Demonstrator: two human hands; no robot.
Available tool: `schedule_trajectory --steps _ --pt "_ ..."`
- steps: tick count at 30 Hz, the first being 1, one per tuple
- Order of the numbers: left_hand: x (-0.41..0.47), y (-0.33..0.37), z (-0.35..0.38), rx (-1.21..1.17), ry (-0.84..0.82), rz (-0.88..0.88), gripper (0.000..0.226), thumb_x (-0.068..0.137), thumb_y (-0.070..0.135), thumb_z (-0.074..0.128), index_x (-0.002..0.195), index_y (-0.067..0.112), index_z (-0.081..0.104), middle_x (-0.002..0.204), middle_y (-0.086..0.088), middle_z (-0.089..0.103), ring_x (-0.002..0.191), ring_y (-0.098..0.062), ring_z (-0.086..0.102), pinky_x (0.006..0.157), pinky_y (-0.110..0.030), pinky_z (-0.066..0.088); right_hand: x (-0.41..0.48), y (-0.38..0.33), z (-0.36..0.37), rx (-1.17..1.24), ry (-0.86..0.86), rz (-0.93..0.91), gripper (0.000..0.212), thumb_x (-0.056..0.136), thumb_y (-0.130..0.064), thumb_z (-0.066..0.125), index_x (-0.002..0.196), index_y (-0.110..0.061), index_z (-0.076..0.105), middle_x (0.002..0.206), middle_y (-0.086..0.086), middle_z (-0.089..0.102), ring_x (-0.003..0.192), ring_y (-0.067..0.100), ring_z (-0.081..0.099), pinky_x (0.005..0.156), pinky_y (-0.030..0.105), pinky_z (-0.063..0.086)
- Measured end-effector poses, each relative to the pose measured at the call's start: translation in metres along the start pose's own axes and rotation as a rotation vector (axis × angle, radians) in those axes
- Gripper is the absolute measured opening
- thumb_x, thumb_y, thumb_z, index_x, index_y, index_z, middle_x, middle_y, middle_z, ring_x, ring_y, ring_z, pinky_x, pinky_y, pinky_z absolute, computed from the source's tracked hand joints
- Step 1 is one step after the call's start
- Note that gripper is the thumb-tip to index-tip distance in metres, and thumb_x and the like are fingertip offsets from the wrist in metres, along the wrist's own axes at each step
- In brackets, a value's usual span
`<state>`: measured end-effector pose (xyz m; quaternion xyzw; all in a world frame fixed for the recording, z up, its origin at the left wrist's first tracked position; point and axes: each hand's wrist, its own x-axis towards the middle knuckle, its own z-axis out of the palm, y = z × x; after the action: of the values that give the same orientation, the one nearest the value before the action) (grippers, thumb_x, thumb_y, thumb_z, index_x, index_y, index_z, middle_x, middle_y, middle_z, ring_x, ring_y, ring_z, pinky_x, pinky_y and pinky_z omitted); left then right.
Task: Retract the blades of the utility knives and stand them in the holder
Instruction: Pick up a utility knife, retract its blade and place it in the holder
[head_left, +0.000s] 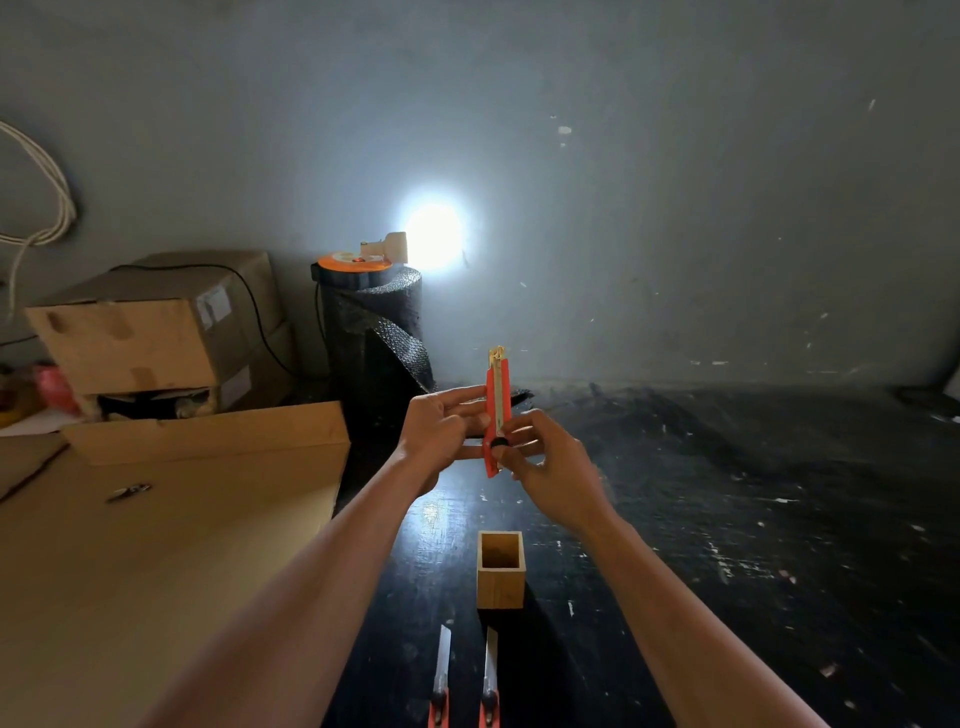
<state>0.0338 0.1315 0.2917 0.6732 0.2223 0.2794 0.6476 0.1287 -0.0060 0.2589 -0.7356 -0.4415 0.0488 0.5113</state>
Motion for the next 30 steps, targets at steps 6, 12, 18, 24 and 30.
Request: schedule_trajectory --steps 6,12,18,24,30 --pt "-0.005 -0.023 -0.002 -0.038 -0.041 -0.056 0.041 0.09 -0.021 0.059 0.12 0.003 0.073 0.091 -0.004 0.083 0.077 -0.019 0.081 0.056 -0.03 0.062 0.023 0.016 0.002 0.068 0.053 0.043 0.048 0.093 -0.032 0.068 0.137 -0.022 0.052 0.112 -0.005 0.068 0.092 0.012 0.068 0.076 0.026 0.059" --pt "0.007 -0.061 0.004 -0.058 -0.048 -0.135 0.042 0.089 -0.022 0.058 0.112 0.01 0.074 0.094 -0.008 0.083 0.083 -0.024 0.081 0.061 -0.034 0.064 0.042 0.047 0.014 0.163 0.032 0.089 0.036 0.093 -0.035 0.068 0.123 -0.016 0.064 0.108 0.0 0.073 0.094 0.018 0.073 0.073 0.03 0.063" --pt "0.036 -0.13 0.003 0.147 0.08 -0.227 0.033 0.091 -0.004 0.07 0.122 0.006 0.072 0.108 -0.014 0.08 0.094 -0.025 0.079 0.079 -0.039 0.066 0.053 0.099 0.036 0.165 0.015 0.183 0.025 0.089 -0.03 0.074 0.105 -0.012 0.067 0.09 0.004 0.074 0.083 0.018 0.073 0.069 0.035 0.063" --pt "0.04 -0.196 0.013 0.541 0.036 -0.271 0.057 0.083 0.015 0.085 0.136 0.011 0.065 0.131 -0.007 0.071 0.115 -0.022 0.07 0.095 -0.036 0.059 0.055 0.159 0.059 0.025 -0.039 0.303 0.014 0.09 -0.018 0.072 0.101 -0.015 0.064 0.093 0.001 0.07 0.082 0.01 0.067 0.066 0.027 0.059" --pt "0.034 -0.236 0.026 0.676 -0.035 -0.327 0.084 0.07 0.023 0.093 0.145 0.014 0.057 0.14 -0.008 0.064 0.125 -0.023 0.062 0.103 -0.034 0.052 0.039 0.203 0.082 -0.066 -0.149 0.386 0.015 0.089 -0.03 0.073 0.097 -0.02 0.064 0.091 -0.005 0.071 0.083 0.011 0.068 0.069 0.031 0.057"
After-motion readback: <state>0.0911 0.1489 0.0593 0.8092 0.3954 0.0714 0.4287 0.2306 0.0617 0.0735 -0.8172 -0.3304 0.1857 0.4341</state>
